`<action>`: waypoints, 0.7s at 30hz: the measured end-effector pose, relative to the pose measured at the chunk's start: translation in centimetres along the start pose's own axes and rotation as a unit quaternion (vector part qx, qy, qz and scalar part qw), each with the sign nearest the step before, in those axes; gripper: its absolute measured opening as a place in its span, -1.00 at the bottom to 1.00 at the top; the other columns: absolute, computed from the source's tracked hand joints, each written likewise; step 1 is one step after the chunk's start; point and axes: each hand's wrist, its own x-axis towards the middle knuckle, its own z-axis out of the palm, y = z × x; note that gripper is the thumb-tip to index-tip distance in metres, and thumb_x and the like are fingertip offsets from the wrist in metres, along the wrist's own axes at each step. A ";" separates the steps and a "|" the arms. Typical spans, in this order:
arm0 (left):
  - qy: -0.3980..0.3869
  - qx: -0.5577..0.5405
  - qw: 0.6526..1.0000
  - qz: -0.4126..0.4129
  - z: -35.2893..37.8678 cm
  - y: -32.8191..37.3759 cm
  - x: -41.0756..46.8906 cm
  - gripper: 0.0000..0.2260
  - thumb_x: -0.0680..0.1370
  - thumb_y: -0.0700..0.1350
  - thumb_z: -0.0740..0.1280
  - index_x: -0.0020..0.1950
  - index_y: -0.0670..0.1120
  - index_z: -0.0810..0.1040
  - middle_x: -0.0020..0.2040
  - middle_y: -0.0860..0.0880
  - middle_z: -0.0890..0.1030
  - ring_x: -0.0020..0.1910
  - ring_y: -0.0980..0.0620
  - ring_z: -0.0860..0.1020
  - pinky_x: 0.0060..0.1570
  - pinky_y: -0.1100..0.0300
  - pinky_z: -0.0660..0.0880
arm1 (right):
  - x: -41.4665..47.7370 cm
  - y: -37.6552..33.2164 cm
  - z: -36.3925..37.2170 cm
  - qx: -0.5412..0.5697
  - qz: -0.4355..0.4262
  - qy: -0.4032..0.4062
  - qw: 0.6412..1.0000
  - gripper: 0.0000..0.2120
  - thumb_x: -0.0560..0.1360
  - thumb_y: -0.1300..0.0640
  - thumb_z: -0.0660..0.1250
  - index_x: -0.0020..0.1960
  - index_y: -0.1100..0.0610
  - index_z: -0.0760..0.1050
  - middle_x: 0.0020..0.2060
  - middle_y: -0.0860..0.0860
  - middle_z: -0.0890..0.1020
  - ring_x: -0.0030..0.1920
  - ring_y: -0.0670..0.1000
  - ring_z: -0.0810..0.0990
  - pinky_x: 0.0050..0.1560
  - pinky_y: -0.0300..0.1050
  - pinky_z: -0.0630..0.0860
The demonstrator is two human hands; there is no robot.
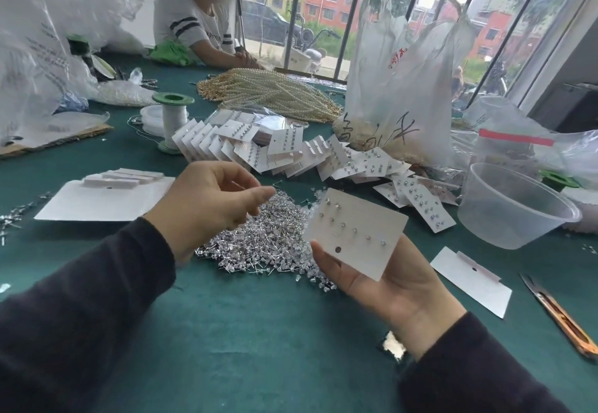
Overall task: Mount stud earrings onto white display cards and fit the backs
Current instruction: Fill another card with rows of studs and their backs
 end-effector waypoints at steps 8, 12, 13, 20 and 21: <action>-0.112 -0.216 0.965 -0.094 1.2 0.8 -0.9 -0.75 0.07 -0.15 0.51 -0.30 -0.19 0.68 -0.36 -0.13 0.66 -0.51 0.10 0.55 -0.51 0.35 0.49 | 0.1 0.1 -0.2 0.020 0.027 -0.051 0.998 -0.43 -0.15 0.34 0.64 -0.14 0.28 0.65 -0.14 0.25 0.66 -0.21 0.25 0.66 -0.25 0.13 0.62; -0.132 -0.249 0.955 -0.086 1.4 1.1 -1.3 -0.80 0.14 -0.24 0.44 -0.27 -0.21 0.68 -0.29 -0.18 0.68 -0.44 0.05 0.61 -0.44 0.32 0.53 | 0.3 0.2 -0.3 0.001 0.035 -0.068 0.997 -0.44 -0.10 0.31 0.64 -0.11 0.29 0.64 -0.13 0.26 0.65 -0.21 0.24 0.66 -0.27 0.12 0.62; -0.138 -0.249 0.955 -0.079 1.6 1.2 -1.5 -0.82 0.15 -0.23 0.44 -0.27 -0.20 0.68 -0.30 -0.17 0.68 -0.44 0.04 0.61 -0.44 0.31 0.53 | 0.4 0.3 -0.4 -0.005 0.038 -0.079 0.996 -0.45 -0.07 0.30 0.64 -0.09 0.30 0.64 -0.12 0.26 0.65 -0.20 0.23 0.66 -0.26 0.10 0.63; -0.129 -0.199 0.971 -0.020 3.4 1.2 -2.6 -0.85 0.16 -0.17 0.43 -0.30 -0.15 0.68 -0.40 -0.08 0.65 -0.45 0.10 0.57 -0.42 0.33 0.51 | 0.5 0.8 -0.3 -0.047 0.041 -0.118 0.991 -0.72 0.23 0.23 0.48 -0.08 0.29 0.63 -0.21 0.19 0.63 -0.24 0.12 0.64 -0.14 0.00 0.60; -0.125 -0.193 0.973 -0.015 3.5 1.3 -2.6 -0.86 0.17 -0.17 0.42 -0.31 -0.15 0.67 -0.41 -0.07 0.65 -0.46 0.10 0.57 -0.42 0.34 0.51 | 0.4 0.8 -0.3 -0.054 0.040 -0.109 0.992 -0.78 0.31 0.20 0.38 -0.08 0.27 0.64 -0.22 0.18 0.64 -0.24 0.11 0.64 -0.16 -0.02 0.61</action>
